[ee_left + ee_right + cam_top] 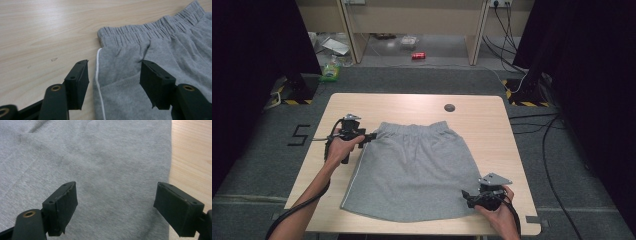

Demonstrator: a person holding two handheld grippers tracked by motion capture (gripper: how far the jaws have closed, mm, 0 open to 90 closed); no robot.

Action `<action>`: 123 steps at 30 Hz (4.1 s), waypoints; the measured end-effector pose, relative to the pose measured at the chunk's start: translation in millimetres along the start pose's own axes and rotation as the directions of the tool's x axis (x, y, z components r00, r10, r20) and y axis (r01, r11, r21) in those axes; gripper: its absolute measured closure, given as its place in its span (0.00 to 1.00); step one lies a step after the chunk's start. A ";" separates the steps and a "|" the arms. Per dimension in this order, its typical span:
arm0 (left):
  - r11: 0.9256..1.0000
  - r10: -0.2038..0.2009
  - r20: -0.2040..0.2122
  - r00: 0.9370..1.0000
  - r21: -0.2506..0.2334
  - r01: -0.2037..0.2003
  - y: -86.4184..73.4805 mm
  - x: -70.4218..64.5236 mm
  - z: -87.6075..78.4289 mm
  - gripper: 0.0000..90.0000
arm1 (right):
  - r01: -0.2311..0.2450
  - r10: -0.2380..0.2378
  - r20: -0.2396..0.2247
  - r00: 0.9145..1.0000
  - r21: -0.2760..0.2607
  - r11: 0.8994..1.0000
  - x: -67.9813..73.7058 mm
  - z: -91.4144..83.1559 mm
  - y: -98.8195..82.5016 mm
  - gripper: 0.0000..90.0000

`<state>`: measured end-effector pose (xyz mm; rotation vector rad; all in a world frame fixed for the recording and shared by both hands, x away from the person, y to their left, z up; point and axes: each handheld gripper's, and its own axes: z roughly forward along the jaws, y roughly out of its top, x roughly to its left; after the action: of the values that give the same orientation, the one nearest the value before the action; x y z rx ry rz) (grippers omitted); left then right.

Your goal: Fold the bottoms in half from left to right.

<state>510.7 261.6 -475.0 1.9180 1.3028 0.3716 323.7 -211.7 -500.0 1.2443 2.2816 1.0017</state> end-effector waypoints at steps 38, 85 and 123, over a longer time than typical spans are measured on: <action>0.982 0.060 -0.064 0.996 0.180 -0.047 30.4 -7.9 68.5 0.83 | 0.060 -0.062 -0.049 0.997 -0.034 0.998 28.9 6.7 14.5 0.22; 0.981 0.073 -0.081 0.994 0.187 -0.057 18.4 8.5 51.3 0.86 | 0.331 -0.347 -0.502 0.792 -0.124 0.935 277.4 114.7 99.0 0.39; 0.993 0.037 -0.034 0.999 0.109 -0.034 56.2 -12.4 26.2 0.88 | 0.284 -0.330 -0.473 0.817 -0.167 0.944 241.7 89.3 111.7 0.96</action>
<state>558.4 229.3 -448.9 2.0357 1.3379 0.3613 309.1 67.5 -474.0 0.5833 2.6614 1.4006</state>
